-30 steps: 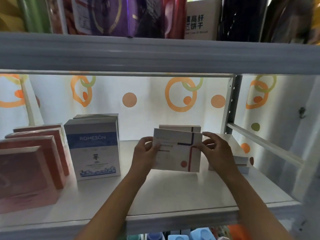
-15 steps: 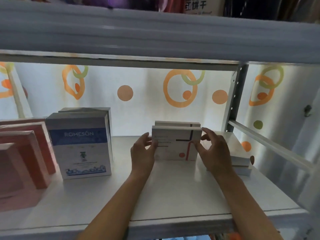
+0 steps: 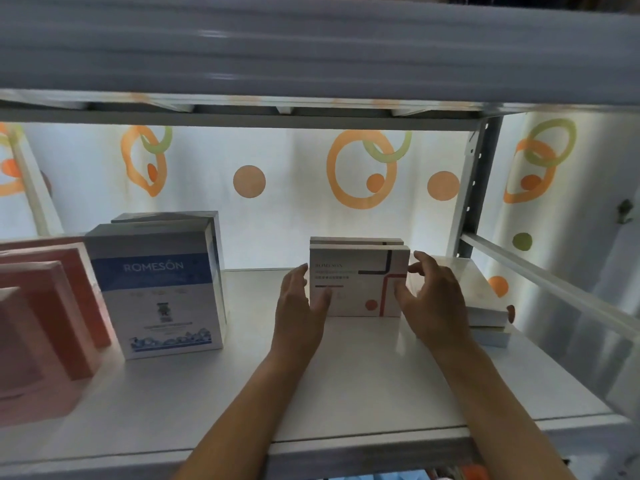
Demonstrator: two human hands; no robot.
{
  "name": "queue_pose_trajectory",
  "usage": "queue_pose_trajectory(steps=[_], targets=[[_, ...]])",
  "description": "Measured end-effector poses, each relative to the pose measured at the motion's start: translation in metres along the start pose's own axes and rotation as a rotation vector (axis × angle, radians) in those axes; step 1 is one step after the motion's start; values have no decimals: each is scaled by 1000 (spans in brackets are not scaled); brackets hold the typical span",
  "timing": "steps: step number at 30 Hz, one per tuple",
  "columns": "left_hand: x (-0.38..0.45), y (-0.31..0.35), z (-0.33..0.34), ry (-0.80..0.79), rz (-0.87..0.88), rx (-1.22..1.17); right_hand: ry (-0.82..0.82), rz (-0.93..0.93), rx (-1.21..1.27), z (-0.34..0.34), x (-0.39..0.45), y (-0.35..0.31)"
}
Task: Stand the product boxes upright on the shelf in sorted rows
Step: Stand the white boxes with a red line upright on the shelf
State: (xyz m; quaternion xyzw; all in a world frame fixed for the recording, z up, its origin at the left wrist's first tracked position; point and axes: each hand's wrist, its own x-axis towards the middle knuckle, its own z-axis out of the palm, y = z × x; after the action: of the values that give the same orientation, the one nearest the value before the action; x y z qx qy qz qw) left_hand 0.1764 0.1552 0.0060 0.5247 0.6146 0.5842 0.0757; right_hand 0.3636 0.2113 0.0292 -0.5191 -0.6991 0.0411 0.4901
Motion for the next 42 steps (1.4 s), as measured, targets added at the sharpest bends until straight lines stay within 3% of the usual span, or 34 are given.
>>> queue_pose_trajectory(steps=[11, 18, 22, 24, 28, 31, 33, 42], targets=[[-4, -1, -2, -12, -39, 88, -16, 18, 1, -6, -5, -2], [-12, 16, -13, 129, 47, 136, 95, 9, 58, -16, -12, 0], [-24, 40, -6, -11, 126, 135, 264, 146, 26, -40, -12, 8], [-34, 54, 4, -118, 201, 124, 269, 230, -61, -57, -11, 18], [-53, 76, 34, -347, 195, 56, 12, 439, -206, -74, -10, 47], [-65, 84, 52, -468, 125, 7, -165, 557, -52, -87, -13, 53], [-72, 86, 59, -540, 57, -33, -170, 536, 31, -94, -18, 53], [-92, 94, 68, -523, 0, -119, 58, 544, 249, -106, -59, 48]])
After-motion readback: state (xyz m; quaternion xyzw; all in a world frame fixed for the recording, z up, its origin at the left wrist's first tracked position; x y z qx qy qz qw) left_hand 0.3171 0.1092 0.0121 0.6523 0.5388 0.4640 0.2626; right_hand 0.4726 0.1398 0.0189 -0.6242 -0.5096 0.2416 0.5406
